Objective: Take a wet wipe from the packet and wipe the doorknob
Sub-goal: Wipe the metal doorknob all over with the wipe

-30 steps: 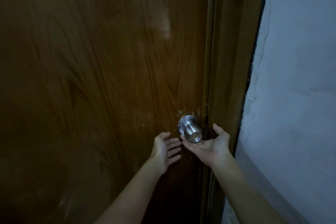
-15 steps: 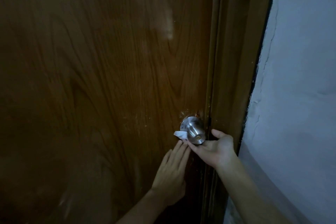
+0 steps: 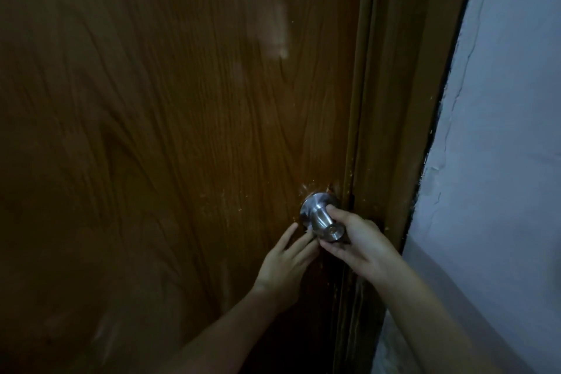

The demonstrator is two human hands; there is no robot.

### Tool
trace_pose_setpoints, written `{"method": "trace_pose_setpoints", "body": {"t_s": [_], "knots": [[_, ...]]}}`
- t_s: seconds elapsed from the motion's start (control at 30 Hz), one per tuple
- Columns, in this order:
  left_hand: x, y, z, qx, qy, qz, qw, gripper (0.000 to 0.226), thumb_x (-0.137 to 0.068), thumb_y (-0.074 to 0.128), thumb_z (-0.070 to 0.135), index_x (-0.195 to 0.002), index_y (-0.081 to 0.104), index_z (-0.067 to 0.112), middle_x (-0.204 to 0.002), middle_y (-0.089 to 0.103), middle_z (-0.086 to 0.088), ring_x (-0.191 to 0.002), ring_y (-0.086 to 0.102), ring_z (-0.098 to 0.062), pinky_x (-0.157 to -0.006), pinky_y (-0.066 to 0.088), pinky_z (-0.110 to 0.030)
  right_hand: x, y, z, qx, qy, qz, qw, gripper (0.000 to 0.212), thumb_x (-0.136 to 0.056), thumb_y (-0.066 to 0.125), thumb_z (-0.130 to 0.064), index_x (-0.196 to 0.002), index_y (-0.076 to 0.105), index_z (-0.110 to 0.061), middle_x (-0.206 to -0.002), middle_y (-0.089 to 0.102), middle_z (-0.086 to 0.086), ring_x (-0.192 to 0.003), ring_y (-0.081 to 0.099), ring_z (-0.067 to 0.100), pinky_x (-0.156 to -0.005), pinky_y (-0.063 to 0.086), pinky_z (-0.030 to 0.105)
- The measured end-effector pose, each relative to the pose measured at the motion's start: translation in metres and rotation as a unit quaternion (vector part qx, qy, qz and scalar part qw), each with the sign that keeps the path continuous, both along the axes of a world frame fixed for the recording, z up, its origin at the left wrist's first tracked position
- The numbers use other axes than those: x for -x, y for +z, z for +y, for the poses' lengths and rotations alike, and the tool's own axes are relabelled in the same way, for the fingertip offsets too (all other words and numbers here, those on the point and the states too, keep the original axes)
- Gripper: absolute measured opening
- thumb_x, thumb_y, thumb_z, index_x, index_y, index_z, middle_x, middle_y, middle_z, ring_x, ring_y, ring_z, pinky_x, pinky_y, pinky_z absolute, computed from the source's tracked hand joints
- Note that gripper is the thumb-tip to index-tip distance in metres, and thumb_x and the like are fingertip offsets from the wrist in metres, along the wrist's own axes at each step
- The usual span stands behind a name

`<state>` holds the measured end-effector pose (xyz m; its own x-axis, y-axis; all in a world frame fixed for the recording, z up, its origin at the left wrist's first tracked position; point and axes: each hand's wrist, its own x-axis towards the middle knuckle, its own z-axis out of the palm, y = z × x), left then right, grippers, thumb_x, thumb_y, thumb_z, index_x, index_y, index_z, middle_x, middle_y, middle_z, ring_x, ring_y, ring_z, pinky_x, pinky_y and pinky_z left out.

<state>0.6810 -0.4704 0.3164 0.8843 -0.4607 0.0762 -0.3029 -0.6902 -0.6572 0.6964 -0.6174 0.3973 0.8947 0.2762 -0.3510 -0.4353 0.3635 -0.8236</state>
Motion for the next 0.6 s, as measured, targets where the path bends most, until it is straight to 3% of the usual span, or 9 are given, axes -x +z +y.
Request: {"method": "trace_pose_setpoints", "body": {"t_s": [0.13, 0.2, 0.27, 0.33, 0.47, 0.6], "knots": [[-0.01, 0.005, 0.001, -0.07, -0.004, -0.026, 0.997, 0.08, -0.092, 0.034, 0.05, -0.144, -0.013, 0.012, -0.15, -0.032, -0.01, -0.124, -0.042, -0.03, -0.098, -0.028, -0.054, -0.003, 0.001, -0.006, 0.036, -0.002, -0.025, 0.999, 0.012, -0.084, 0.062, -0.015, -0.092, 0.058, -0.007, -0.097, 0.063, 0.014, -0.1, 0.061, 0.03, -0.082, 0.053, 0.037], [-0.007, 0.003, 0.014, -0.097, 0.004, -0.033, 0.995, 0.083, -0.092, 0.032, 0.051, -0.141, -0.021, 0.011, -0.14, -0.048, -0.015, -0.117, -0.052, -0.033, -0.097, -0.031, -0.057, -0.005, 0.001, -0.005, 0.062, 0.004, -0.037, 0.997, 0.013, -0.084, 0.062, -0.015, -0.092, 0.058, -0.006, -0.097, 0.064, 0.014, -0.098, 0.062, 0.03, -0.081, 0.054, 0.037], [-0.002, 0.002, 0.031, -0.063, 0.012, -0.059, 0.996, 0.094, -0.09, 0.035, 0.052, -0.134, -0.036, 0.008, -0.128, -0.06, -0.017, -0.114, -0.058, -0.033, -0.097, -0.034, -0.059, -0.006, -0.001, -0.002, 0.092, 0.004, -0.051, 0.994, 0.015, -0.084, 0.061, -0.016, -0.096, 0.059, -0.007, -0.098, 0.065, 0.015, -0.096, 0.064, 0.03, -0.078, 0.055, 0.036], [0.002, 0.007, 0.043, -0.025, 0.018, -0.091, 0.995, 0.103, -0.087, 0.038, 0.054, -0.13, -0.043, 0.006, -0.131, -0.059, -0.015, -0.118, -0.057, -0.031, -0.097, -0.034, -0.056, -0.007, -0.002, 0.002, 0.114, -0.001, -0.062, 0.992, 0.014, -0.084, 0.06, -0.016, -0.095, 0.06, -0.006, -0.1, 0.067, 0.017, -0.093, 0.065, 0.029, -0.074, 0.055, 0.035], [0.003, 0.016, 0.041, -0.001, 0.011, -0.091, 0.996, 0.096, -0.084, 0.041, 0.056, -0.143, -0.021, 0.012, -0.14, -0.051, -0.014, -0.127, -0.048, -0.031, -0.098, -0.037, -0.054, -0.009, -0.002, 0.004, 0.11, -0.001, -0.069, 0.991, 0.013, -0.083, 0.058, -0.014, -0.092, 0.061, -0.005, -0.099, 0.067, 0.016, -0.091, 0.064, 0.028, -0.073, 0.055, 0.035], [0.006, 0.017, 0.04, 0.014, 0.038, -0.068, 0.997, 0.097, -0.078, 0.048, 0.058, -0.144, -0.005, 0.011, -0.143, -0.046, -0.017, -0.131, -0.044, -0.032, -0.104, -0.033, -0.052, -0.009, -0.004, 0.004, 0.118, 0.007, -0.075, 0.99, 0.013, -0.084, 0.058, -0.015, -0.092, 0.06, -0.006, -0.096, 0.066, 0.015, -0.089, 0.064, 0.026, -0.072, 0.055, 0.034]]}}
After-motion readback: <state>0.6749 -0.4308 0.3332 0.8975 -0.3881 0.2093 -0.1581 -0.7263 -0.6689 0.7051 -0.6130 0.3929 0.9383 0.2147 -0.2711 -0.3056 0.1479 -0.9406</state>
